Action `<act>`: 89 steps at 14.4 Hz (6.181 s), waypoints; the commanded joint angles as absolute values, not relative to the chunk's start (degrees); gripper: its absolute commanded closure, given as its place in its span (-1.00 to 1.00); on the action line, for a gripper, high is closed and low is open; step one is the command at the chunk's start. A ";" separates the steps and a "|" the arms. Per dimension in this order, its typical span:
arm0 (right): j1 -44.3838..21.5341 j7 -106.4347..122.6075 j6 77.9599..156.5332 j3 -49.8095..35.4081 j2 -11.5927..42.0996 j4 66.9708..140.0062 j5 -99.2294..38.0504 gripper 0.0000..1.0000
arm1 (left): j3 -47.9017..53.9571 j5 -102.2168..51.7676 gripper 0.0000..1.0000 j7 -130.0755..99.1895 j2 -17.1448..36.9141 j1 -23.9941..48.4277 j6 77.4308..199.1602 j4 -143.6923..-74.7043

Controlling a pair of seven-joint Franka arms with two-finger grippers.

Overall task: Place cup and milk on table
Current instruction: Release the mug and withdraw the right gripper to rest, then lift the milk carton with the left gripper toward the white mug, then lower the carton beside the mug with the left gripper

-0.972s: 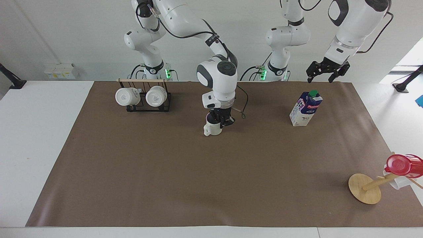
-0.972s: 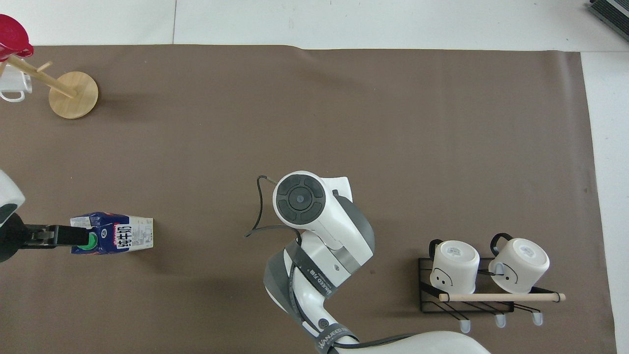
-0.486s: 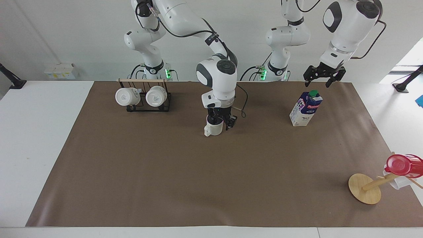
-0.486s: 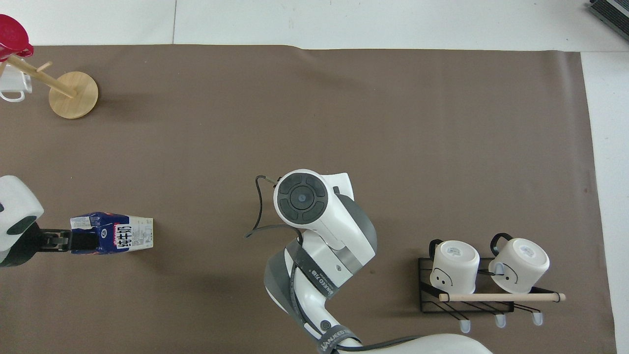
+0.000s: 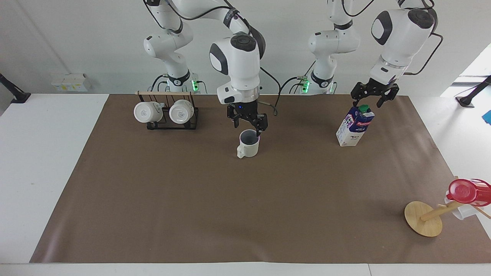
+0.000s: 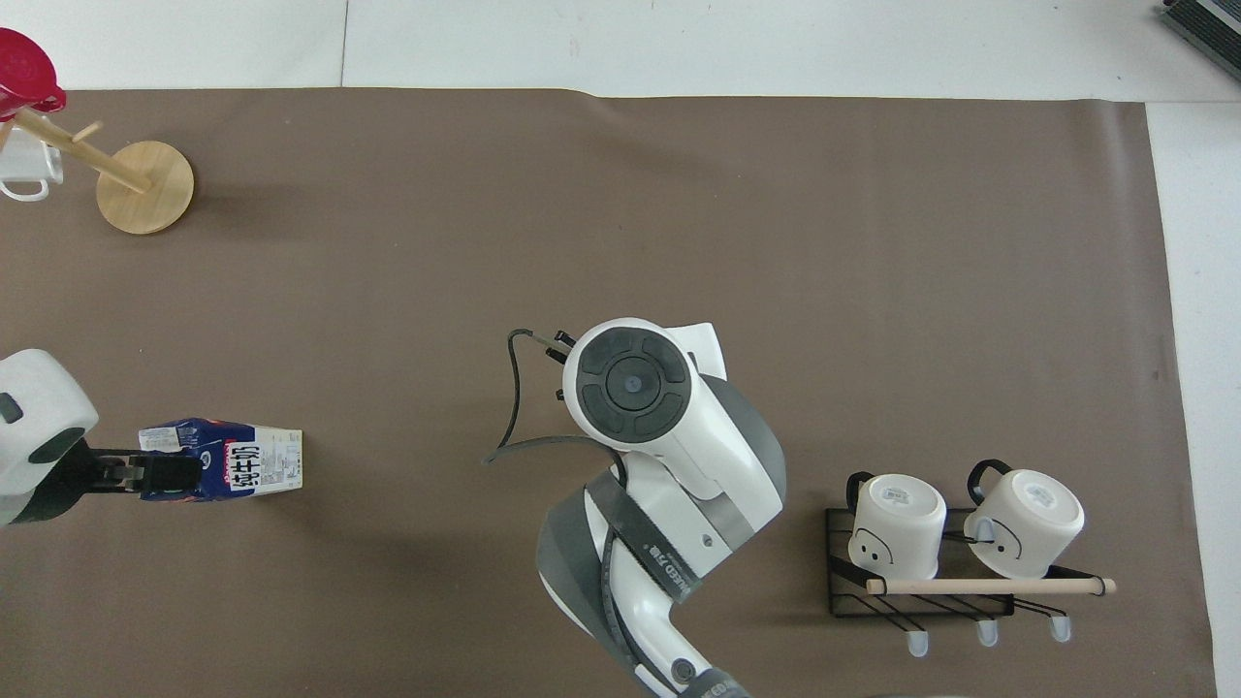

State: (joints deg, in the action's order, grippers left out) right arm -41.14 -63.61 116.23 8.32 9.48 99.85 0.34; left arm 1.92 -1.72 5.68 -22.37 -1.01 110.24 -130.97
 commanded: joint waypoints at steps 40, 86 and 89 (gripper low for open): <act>-2.11 -2.29 85.28 7.38 -2.99 86.85 1.32 -1.00 | 2.46 -1.41 0.19 1.96 -21.71 -1.59 116.38 -134.23; -3.51 -3.69 85.08 7.12 -4.92 90.26 1.14 -1.00 | 12.83 1.05 -0.57 -41.57 -2.55 23.29 123.05 -118.83; -3.52 -3.69 85.08 7.03 -4.92 90.35 1.05 -1.00 | 12.83 0.97 -1.00 -41.84 -2.64 23.29 123.31 -118.30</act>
State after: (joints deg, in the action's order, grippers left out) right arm -3.56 -3.16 85.37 7.26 -3.94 89.17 0.42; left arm 13.70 -0.23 -41.21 -3.10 22.15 122.98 -119.49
